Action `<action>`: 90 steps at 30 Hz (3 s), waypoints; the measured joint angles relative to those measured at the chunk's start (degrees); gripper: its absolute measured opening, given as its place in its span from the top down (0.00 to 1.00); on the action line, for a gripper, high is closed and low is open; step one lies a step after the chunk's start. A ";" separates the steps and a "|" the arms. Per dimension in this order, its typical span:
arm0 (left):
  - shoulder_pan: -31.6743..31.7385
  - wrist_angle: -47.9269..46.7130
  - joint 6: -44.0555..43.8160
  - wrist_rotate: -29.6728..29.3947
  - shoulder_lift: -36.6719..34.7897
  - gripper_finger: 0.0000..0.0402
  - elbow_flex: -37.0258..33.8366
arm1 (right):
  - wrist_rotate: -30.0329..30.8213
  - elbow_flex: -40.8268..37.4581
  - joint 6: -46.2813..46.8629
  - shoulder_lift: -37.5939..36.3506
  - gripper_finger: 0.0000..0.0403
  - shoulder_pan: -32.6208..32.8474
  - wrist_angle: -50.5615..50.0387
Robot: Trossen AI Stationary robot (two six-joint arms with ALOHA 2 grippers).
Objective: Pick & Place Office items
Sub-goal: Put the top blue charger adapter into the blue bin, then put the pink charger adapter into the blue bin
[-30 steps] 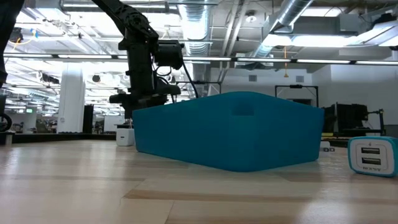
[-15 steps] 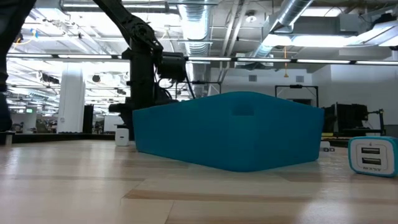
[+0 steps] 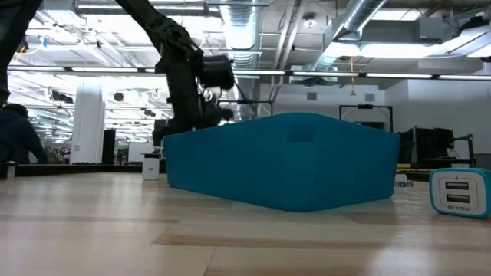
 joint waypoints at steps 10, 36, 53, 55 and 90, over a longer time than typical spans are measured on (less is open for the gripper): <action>-10.22 2.54 7.31 10.11 -6.50 0.69 2.14 | -0.13 0.00 -0.46 -0.15 0.44 0.00 -0.02; -19.61 1.85 0.79 7.09 11.46 0.69 17.03 | -1.47 -0.02 -0.62 -0.20 0.44 0.17 0.02; -16.30 2.34 2.43 4.25 10.13 0.53 18.82 | -1.89 -0.02 -1.23 -0.20 0.44 0.17 0.00; -16.23 1.79 3.15 4.29 9.77 0.55 18.78 | -1.93 -0.02 -1.25 -0.20 0.44 0.17 0.00; -10.86 10.27 38.91 -3.49 -14.97 0.40 10.47 | -24.68 -22.65 -11.49 -7.81 0.44 -9.61 0.02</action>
